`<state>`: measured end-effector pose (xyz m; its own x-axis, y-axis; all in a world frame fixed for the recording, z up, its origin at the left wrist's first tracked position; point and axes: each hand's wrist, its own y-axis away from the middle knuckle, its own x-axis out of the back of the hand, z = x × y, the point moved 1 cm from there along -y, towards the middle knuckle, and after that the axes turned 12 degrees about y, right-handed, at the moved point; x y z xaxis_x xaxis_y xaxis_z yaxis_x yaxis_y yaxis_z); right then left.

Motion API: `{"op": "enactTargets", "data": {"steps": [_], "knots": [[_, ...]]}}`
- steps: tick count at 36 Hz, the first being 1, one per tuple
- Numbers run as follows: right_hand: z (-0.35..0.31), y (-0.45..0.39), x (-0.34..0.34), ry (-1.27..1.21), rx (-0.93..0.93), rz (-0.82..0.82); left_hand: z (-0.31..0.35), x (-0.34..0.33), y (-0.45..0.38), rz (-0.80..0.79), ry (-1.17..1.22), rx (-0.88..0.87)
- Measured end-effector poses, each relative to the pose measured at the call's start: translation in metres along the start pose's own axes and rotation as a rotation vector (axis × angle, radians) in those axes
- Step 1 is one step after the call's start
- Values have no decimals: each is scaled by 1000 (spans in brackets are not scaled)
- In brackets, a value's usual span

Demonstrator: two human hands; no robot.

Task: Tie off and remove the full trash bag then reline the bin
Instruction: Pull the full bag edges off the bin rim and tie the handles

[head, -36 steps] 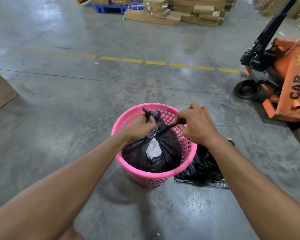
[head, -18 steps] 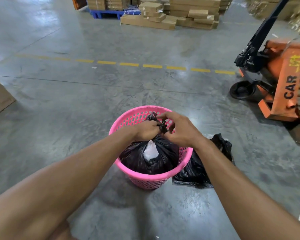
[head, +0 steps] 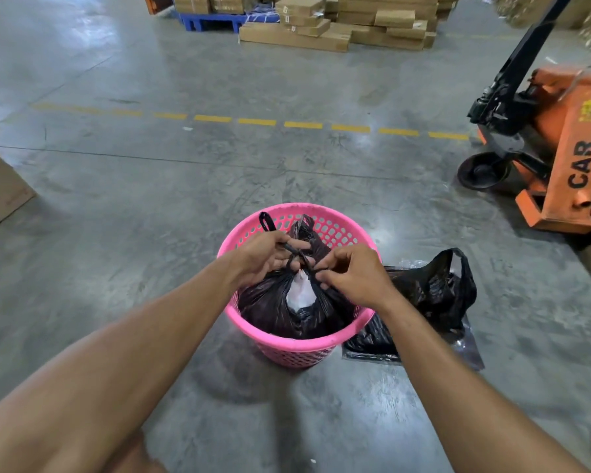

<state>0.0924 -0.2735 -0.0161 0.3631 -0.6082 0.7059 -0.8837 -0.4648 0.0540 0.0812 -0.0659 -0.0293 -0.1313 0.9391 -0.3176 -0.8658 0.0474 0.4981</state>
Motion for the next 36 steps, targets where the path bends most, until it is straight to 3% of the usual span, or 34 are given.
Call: {"op": "enactTargets", "data": {"steps": [7,11,13,18,23,26,31,36], "knots": [[-2,1,-36,246,-2,56,1,0,-1,65,-44,-7],[-7,-5,-42,290,67,119,10,-8,5,61,-256,-72],[-5,-6,-45,252,79,124,14,-10,6,31,-459,-148],[9,-7,-55,220,32,62,20,-11,15,-112,-1359,-384],[13,-8,-54,222,25,50,8,2,19,-187,-1531,-620],[12,-8,-55,221,27,37,5,15,18,-128,-1389,-778],[11,-8,-55,99,3,81,-11,24,17,-25,-958,-811],[3,-17,-47,-132,-41,210,-37,12,13,90,-123,-625]]}}
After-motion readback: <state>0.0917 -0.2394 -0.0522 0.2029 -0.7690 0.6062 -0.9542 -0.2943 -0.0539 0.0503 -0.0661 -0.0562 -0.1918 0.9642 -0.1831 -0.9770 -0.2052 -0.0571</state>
